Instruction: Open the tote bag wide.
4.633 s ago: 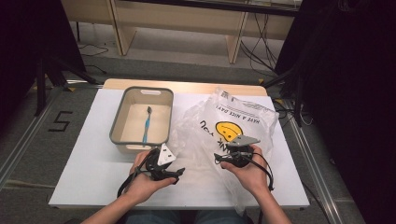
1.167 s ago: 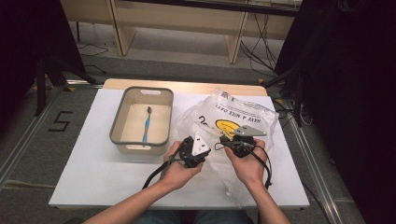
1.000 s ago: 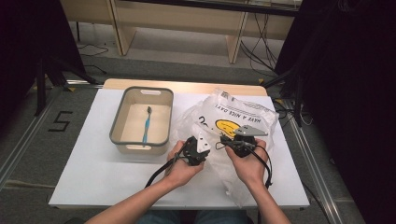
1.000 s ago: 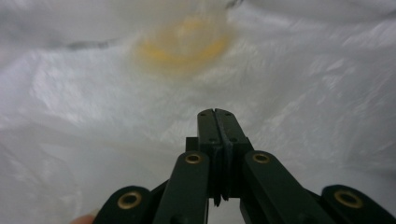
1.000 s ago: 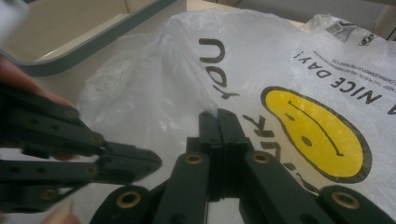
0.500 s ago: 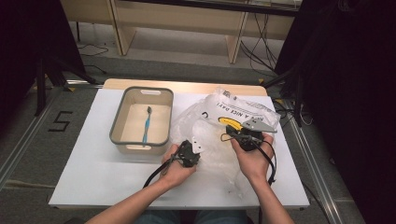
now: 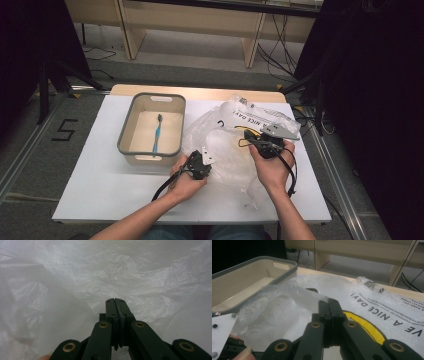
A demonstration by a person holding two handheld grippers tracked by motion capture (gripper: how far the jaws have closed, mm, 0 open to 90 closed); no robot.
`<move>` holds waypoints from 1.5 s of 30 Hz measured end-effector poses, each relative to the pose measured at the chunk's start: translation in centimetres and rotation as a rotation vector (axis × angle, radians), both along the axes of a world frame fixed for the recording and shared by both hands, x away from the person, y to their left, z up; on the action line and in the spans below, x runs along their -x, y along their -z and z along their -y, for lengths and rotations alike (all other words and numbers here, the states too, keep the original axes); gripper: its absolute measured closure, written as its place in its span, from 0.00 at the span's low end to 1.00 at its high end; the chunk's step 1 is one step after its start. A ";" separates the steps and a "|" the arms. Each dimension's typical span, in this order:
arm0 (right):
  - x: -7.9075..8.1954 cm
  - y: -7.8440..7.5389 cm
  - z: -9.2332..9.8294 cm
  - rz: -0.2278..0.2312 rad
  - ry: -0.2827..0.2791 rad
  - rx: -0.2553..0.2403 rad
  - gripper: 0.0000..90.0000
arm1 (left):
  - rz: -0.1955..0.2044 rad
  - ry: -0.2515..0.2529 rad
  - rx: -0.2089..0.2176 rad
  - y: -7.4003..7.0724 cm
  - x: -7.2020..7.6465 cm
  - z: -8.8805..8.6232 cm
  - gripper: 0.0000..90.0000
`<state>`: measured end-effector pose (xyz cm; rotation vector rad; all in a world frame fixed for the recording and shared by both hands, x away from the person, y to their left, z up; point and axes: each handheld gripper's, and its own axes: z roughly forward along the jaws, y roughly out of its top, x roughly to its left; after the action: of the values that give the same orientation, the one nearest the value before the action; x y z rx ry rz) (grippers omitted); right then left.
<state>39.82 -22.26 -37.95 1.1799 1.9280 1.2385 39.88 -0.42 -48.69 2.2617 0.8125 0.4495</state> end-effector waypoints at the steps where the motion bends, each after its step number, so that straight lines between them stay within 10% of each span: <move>1: 0.0 0.0 0.0 0.001 0.000 -0.001 1.00 | 0.000 0.000 0.000 0.0 0.0 0.0 0.98; 20: 0.0 0.1 -0.1 0.004 0.004 -0.005 1.00 | 0.117 0.029 0.155 -4.0 2.8 -3.2 0.73; 45: -0.3 0.0 0.2 0.012 0.015 -0.012 1.00 | 0.140 -0.040 0.178 -5.7 4.2 -8.4 0.50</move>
<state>40.11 -22.45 -37.93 1.1878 1.9023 1.2485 35.69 8.01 -43.04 2.0290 0.7945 0.5265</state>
